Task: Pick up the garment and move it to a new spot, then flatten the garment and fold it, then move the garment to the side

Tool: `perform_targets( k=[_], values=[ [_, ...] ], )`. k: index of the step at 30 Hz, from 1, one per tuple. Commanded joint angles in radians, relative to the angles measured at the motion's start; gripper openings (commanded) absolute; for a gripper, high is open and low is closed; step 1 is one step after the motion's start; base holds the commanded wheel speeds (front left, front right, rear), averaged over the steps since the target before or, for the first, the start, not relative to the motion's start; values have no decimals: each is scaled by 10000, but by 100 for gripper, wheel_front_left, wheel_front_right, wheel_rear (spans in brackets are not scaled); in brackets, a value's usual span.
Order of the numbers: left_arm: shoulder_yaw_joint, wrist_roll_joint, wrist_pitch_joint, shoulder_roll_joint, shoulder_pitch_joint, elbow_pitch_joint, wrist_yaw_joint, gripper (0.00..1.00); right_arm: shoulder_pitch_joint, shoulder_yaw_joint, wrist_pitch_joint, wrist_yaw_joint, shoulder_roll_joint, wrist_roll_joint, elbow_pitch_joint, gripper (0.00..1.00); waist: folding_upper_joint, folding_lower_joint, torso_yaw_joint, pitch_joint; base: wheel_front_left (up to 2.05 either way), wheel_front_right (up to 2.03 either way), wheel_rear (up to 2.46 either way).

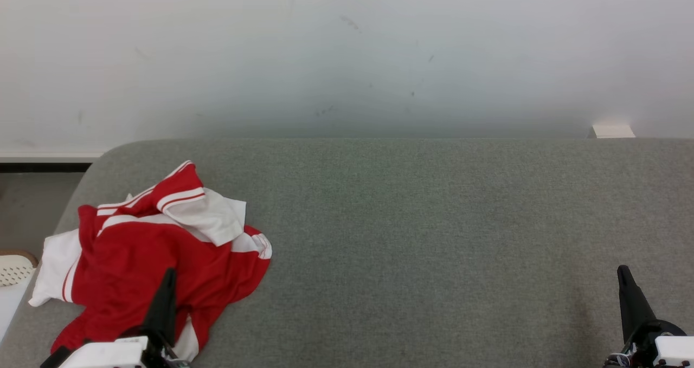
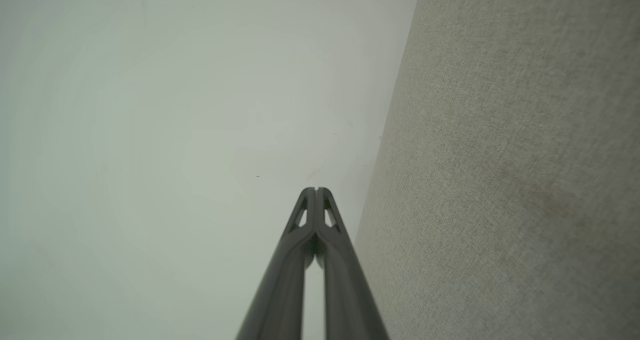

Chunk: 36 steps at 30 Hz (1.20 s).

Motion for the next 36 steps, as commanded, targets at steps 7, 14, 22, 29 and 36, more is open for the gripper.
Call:
perform_targets(
  k=[7,14,22,29,36],
  values=[
    [14,-117,31,68,-66,-31,12,0,-123,-25,17,-20,-16,22,-37,0,-1,0,0,0,0,0,0],
    [14,-117,31,68,-66,-31,12,0,-123,-25,17,-20,-16,22,-37,0,-1,0,0,0,0,0,0],
    [-23,6,-27,-65,151,189,-2,100,149,37,-20,0,55,-4,191,100,-1,0,0,1,0,0,0],
    [-248,66,-372,-64,102,42,0,100,202,293,-320,-1,59,-176,-26,100,-1,0,-10,4,0,0,0],
    [-419,457,-706,-51,27,-234,1,100,174,589,-702,-2,-3,-600,-264,100,-1,0,-40,-12,0,0,0]
  ],
)
